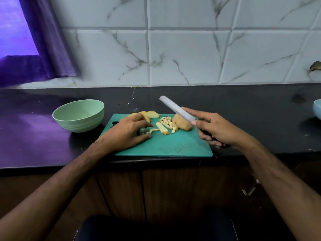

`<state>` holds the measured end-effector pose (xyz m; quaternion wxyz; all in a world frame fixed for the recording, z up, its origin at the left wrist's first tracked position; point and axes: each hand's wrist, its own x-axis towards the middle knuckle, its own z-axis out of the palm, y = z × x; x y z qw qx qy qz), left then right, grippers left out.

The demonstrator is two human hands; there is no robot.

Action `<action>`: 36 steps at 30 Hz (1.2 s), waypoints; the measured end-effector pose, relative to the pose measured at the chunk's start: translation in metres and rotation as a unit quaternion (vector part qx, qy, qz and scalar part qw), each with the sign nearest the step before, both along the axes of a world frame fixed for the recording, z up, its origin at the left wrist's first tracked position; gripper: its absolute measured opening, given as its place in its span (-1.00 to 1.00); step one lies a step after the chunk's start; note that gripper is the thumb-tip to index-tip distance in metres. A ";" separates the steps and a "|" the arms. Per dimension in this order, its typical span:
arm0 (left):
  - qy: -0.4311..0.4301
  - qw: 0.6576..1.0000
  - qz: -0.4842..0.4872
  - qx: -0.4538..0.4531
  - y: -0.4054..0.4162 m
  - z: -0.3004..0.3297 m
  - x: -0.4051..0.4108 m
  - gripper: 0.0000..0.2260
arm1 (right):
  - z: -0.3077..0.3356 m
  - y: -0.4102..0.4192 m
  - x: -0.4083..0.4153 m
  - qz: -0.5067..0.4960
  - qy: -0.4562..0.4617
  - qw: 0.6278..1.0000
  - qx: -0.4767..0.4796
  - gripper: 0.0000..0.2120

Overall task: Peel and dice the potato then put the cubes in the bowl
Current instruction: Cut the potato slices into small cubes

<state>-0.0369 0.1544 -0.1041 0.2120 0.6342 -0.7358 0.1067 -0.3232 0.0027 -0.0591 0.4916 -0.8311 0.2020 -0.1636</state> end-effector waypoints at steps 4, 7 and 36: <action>-0.004 1.000 0.021 0.014 -0.017 0.001 -0.005 -0.78 | -0.017 -0.006 0.025 -0.081 -0.110 0.989 0.056 -0.56; -0.010 0.999 0.032 0.002 -0.024 0.001 -0.008 -0.89 | -0.027 -0.007 0.033 -0.104 -0.139 0.981 0.085 -0.56; 0.059 0.997 0.037 -0.035 -0.032 0.000 -0.014 -0.87 | -0.035 -0.008 0.033 -0.091 -0.150 0.981 0.078 -0.56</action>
